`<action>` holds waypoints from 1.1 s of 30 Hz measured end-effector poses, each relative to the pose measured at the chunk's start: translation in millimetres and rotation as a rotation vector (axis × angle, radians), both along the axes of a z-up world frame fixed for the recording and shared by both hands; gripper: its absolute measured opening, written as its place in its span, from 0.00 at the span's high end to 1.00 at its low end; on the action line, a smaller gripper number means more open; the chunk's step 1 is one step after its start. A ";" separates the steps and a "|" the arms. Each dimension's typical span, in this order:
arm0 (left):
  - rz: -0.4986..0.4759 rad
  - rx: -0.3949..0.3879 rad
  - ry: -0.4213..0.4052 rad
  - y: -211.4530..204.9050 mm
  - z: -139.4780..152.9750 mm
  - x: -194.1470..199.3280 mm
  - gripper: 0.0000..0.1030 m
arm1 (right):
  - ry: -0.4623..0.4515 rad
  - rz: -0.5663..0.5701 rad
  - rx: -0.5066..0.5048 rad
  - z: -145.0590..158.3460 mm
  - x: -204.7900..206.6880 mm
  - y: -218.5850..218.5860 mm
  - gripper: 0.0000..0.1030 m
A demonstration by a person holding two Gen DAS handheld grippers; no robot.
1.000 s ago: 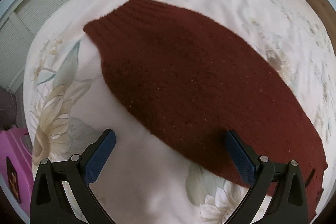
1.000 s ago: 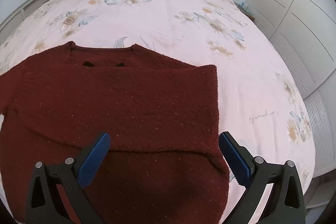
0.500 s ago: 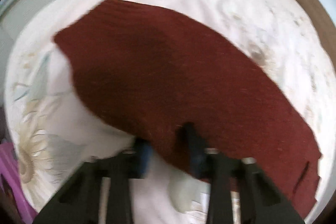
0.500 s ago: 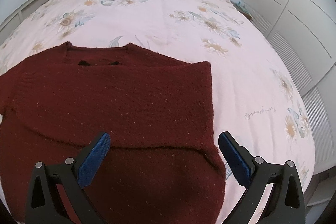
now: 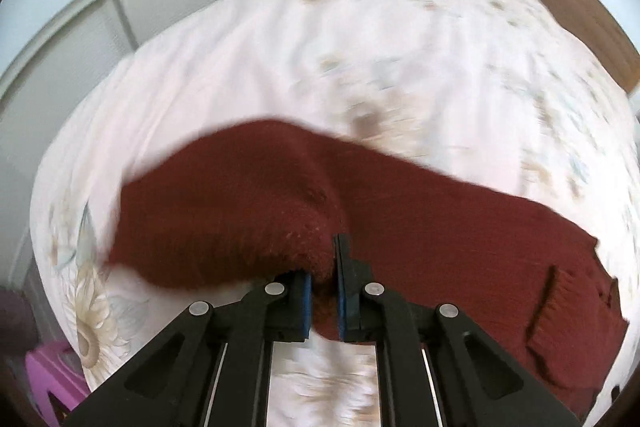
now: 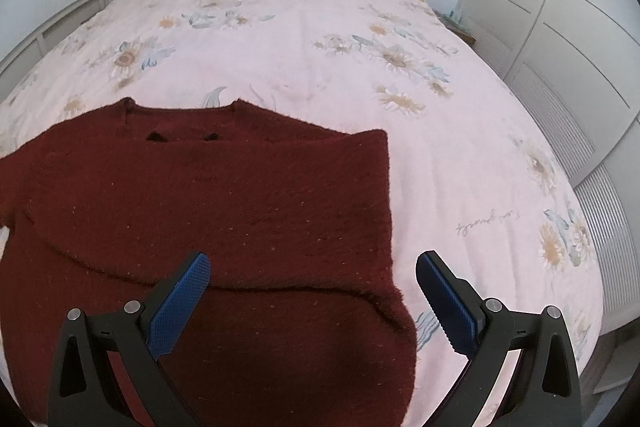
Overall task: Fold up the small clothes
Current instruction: 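Fold the held side edge over toward the sweater's middle, open left gripper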
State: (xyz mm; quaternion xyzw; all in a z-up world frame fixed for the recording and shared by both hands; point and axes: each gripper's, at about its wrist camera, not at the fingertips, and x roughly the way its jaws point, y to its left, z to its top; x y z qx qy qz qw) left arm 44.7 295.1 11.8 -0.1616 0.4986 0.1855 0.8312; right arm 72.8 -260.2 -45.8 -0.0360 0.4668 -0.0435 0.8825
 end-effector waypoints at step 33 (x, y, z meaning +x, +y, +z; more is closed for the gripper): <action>-0.749 0.104 0.004 -389.1 -63.6 123.5 0.94 | 0.027 -0.063 0.045 -10.3 -3.1 -60.5 0.00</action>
